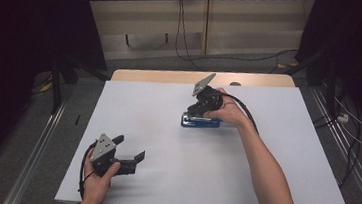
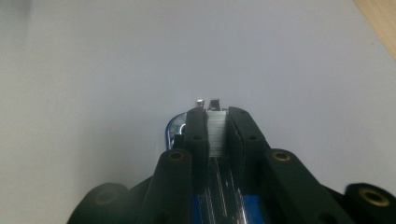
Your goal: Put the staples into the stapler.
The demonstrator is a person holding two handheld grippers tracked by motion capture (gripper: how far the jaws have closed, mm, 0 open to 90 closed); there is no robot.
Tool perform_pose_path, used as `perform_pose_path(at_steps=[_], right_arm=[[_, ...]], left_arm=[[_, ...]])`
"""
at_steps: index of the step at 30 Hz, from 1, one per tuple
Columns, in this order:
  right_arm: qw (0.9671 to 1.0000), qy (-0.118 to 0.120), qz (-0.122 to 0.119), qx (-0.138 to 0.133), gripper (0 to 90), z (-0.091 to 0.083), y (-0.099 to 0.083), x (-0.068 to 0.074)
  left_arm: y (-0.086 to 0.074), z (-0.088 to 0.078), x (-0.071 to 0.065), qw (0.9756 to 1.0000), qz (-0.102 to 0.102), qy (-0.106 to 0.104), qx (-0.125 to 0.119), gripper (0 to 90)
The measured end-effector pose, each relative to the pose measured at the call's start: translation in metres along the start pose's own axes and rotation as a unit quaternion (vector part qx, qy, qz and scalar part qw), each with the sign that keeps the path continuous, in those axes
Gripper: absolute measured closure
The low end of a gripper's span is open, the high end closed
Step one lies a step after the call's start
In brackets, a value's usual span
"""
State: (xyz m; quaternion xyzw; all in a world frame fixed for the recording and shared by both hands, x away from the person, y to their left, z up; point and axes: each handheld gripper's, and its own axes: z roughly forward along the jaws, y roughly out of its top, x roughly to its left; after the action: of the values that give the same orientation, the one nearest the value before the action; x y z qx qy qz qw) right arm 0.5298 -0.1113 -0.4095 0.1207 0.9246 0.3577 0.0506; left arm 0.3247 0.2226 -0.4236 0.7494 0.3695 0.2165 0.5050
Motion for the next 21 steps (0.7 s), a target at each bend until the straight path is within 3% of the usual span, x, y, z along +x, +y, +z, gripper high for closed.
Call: perform_pose_path(at_steps=[21], right_arm=[[0.9999,0.005,-0.007,0.006,79.2,0.0050,-0.0009,0.0004]], left_arm=[[-0.0001,-0.0002,0.0000,1.0000,0.000,0.000,0.000,4.2]])
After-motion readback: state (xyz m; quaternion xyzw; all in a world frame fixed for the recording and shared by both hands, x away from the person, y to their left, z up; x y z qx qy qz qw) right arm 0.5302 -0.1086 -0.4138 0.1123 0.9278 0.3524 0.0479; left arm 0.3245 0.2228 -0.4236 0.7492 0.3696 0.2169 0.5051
